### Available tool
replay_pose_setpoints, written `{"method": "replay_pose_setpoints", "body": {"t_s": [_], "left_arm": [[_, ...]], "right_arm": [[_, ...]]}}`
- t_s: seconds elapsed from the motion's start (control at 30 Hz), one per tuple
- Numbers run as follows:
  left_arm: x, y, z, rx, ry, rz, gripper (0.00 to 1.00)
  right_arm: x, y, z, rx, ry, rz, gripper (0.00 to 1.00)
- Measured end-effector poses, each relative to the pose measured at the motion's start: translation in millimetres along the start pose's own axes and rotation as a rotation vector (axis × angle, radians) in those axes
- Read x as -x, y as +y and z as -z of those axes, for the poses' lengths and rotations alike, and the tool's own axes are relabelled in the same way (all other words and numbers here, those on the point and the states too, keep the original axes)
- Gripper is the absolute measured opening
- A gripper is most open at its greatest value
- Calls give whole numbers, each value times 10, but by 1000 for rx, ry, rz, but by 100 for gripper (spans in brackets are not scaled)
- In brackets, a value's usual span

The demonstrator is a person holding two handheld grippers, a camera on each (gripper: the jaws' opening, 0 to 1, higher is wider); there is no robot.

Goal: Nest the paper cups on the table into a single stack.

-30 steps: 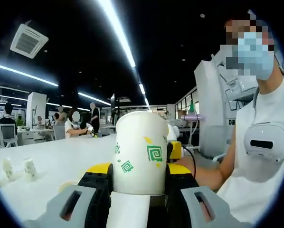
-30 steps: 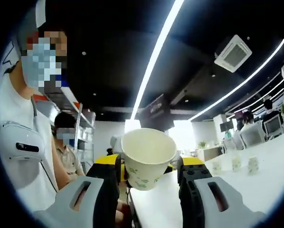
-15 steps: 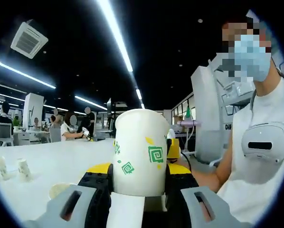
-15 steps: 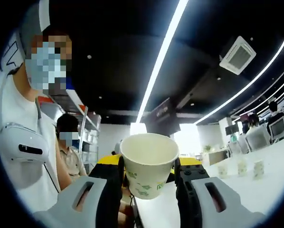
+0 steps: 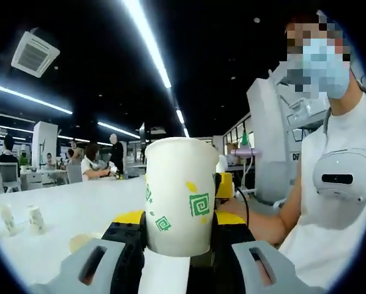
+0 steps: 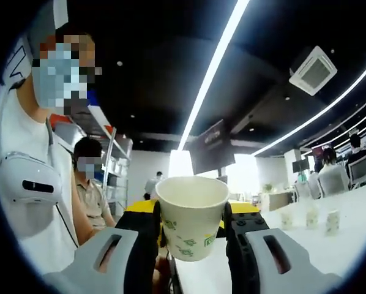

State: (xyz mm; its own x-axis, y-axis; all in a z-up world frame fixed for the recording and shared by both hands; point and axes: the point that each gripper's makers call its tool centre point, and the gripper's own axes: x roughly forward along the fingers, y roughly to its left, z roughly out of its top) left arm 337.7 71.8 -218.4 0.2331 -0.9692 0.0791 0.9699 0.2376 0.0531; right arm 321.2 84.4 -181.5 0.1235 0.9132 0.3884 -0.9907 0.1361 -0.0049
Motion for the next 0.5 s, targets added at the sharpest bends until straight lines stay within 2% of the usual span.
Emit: {"method": "replay_pose_setpoints", "body": {"t_s": [0.23, 0.4, 0.5], "left_arm": [[20, 8, -38, 27, -51, -1, 44], [26, -3, 14, 64, -30, 13, 44], [54, 58, 27, 75, -23, -21, 49]], "right_arm": [[-46, 14, -10, 8, 12, -12, 44], [-65, 37, 23, 15, 37, -24, 43], [-71, 17, 15, 25, 39, -20, 42]]}}
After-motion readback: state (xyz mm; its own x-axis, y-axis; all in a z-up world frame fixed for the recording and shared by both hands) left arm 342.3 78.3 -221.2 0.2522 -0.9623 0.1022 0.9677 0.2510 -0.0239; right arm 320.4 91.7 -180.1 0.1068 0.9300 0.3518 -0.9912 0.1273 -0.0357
